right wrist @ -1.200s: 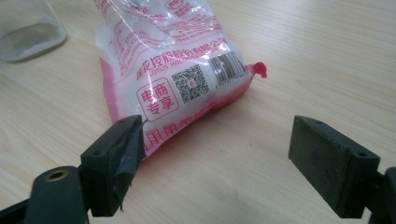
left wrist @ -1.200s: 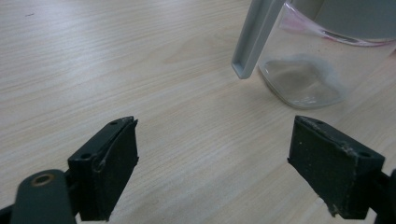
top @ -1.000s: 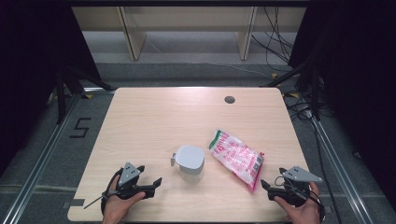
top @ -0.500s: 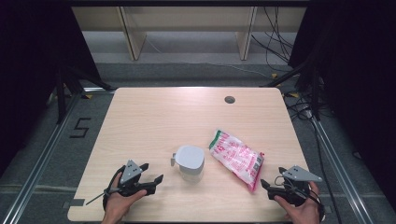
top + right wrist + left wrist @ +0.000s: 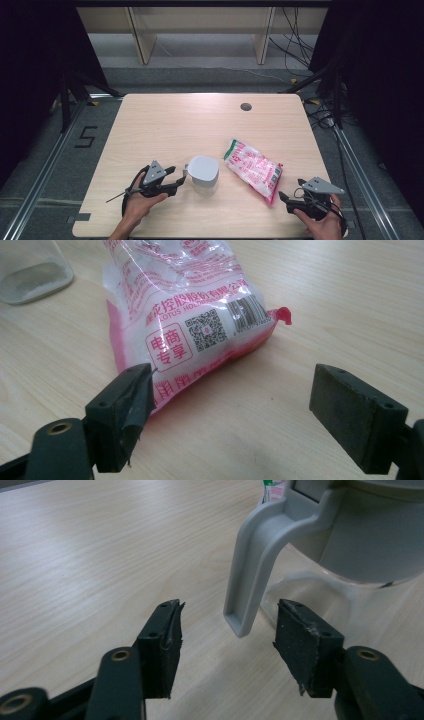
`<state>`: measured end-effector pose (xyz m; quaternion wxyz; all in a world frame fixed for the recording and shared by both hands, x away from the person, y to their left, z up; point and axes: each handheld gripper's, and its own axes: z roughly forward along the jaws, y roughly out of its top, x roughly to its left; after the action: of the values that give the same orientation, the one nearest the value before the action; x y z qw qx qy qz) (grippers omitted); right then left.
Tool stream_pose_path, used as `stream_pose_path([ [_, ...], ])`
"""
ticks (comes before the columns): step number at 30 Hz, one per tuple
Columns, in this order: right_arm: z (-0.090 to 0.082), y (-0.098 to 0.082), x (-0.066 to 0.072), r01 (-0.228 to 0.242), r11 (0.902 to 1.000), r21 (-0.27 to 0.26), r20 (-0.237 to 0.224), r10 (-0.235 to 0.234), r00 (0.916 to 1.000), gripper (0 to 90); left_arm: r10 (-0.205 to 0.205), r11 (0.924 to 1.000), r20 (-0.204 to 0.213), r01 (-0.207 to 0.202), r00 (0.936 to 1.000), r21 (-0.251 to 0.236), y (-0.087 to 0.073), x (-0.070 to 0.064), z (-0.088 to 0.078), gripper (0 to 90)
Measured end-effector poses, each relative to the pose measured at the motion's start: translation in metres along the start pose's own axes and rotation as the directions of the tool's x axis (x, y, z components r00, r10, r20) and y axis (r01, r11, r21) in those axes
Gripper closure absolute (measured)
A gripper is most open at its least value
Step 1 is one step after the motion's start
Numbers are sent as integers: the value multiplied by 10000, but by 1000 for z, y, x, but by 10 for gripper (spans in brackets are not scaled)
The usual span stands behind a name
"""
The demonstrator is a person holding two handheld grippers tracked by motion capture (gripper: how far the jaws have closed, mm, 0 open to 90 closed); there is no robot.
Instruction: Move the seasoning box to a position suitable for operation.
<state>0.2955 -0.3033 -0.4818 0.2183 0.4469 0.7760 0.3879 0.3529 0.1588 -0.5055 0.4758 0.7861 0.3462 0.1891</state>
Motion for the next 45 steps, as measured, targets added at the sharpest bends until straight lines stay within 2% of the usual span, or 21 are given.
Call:
stream_pose_path([
  [1,-1,0,3,-332,9994,92,55,332,9994,190,80,10000,75,-80,9999,-48,2,0,2,460],
  [2,0,0,3,-251,9997,82,37,251,9997,191,52,9999,168,-51,9998,-106,3,-1,4,476],
  [4,0,0,3,-248,9996,96,28,248,9997,191,365,9992,201,-362,9991,-157,7,0,7,505],
  [5,0,0,3,-248,9996,96,28,248,9997,191,365,9992,201,-362,9991,-157,7,0,7,519],
  [7,1,0,0,225,9997,-28,132,-225,9997,192,747,9970,141,-744,9971,-218,11,0,12,545],
  [8,1,0,0,228,9997,-13,129,-228,9997,194,703,9974,192,-699,9973,-197,12,-2,15,577],
  [9,1,0,3,-224,9996,146,25,224,9997,194,790,9968,216,-786,9966,-165,12,-2,18,599],
  [10,1,0,0,111,9999,51,-11,-111,9999,195,884,9960,168,-881,9959,-155,13,-2,19,635],
  [13,1,0,1,42,10000,39,-72,-42,10000,196,897,9958,336,-890,9954,-201,13,-3,20,727],
  [15,1,0,0,52,10000,32,-75,-52,10000,196,995,9949,273,-990,9947,-193,13,-5,19,730],
  [20,1,0,1,47,10000,19,-85,-47,10000,198,948,9955,308,-946,9950,-69,10,-7,12,721],
  [23,1,0,1,30,10000,21,-123,-30,9999,199,881,9961,429,-884,9952,45,7,-10,4,711],
  [26,1,0,2,93,9999,54,-149,-92,9998,199,822,9965,722,-829,9940,58,1,-13,-7,698],
  [28,2,0,2,86,9999,56,-172,-85,9998,200,928,9953,804,-946,9924,186,-2,-14,-14,692],
  [32,2,0,2,85,9999,54,-167,-84,9998,200,900,9956,1093,-921,9899,143,-8,-18,-23,682],
  [34,2,0,2,62,10000,50,-175,-61,9998,201,751,9971,1164,-760,9904,36,-12,-25,-27,677],
  [36,2,0,1,169,9998,123,-174,-166,9997,201,893,9954,1413,-933,9859,220,-14,-31,-30,669],
  [37,2,0,1,109,9999,67,-179,-108,9998,201,769,9968,1640,-796,9835,99,-15,-35,-30,660],
  [39,2,0,2,60,10000,51,-157,-60,9999,201,887,9955,1832,-935,9791,175,-16,-40,-32,651],
  [45,2,0,1,45,10000,52,-116,-44,9999,202,924,9951,1899,-975,9775,176,-17,-44,-30,684],
])
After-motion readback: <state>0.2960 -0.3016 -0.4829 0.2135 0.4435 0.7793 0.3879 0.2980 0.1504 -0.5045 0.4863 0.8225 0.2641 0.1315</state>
